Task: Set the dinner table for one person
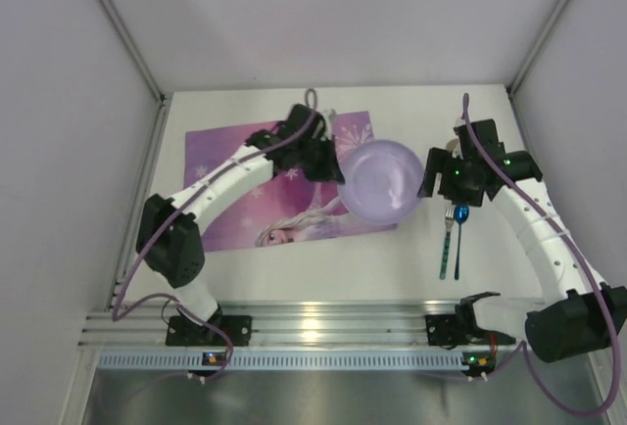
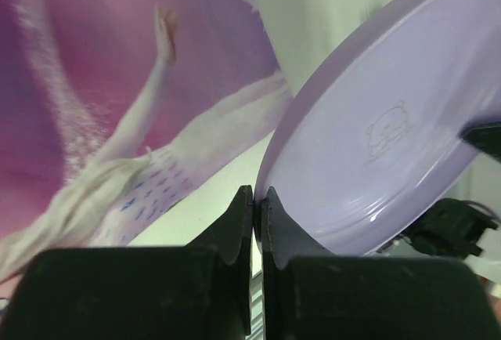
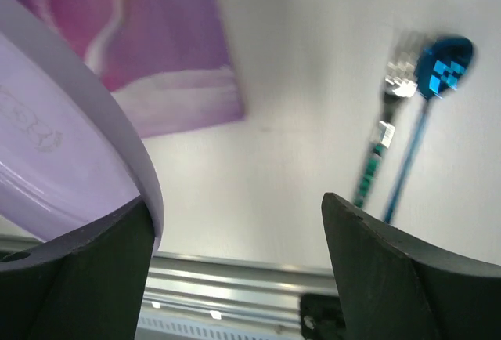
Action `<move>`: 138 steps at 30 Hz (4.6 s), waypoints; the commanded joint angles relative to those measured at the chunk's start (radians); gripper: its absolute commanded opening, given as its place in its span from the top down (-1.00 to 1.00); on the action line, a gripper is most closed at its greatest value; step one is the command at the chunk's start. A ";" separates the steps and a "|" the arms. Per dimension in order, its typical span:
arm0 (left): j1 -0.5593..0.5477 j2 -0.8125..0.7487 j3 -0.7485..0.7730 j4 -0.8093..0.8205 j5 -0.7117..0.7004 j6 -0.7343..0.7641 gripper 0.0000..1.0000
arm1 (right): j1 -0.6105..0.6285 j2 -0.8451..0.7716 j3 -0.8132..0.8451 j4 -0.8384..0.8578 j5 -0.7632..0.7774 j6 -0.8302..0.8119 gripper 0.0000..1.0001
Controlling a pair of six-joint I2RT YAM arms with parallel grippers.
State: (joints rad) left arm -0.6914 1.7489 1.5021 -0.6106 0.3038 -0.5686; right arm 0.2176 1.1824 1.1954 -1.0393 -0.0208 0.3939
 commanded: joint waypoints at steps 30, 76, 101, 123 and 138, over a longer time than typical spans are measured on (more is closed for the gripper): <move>0.584 0.055 -0.241 -0.041 -0.268 0.087 1.00 | -0.014 0.261 0.176 0.064 -0.062 -0.049 -0.60; 0.583 -0.371 -0.201 -0.354 -0.295 0.001 -0.29 | 0.068 1.142 0.616 0.490 -0.289 0.137 0.62; 0.566 -0.384 -0.227 -0.325 -0.253 -0.040 -0.28 | -0.086 0.919 0.461 0.421 -0.159 0.031 1.00; 0.556 -0.385 -0.281 -0.284 -0.229 -0.033 -0.28 | -0.081 0.849 0.437 0.334 -0.125 0.014 1.00; 0.555 -0.365 -0.252 -0.287 -0.221 -0.017 -0.27 | -0.080 0.925 0.592 0.283 -0.107 -0.012 0.99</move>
State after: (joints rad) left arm -0.1326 1.3998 1.2251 -0.9192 0.0742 -0.5964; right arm 0.1349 2.1052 1.7416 -0.7486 -0.1429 0.3996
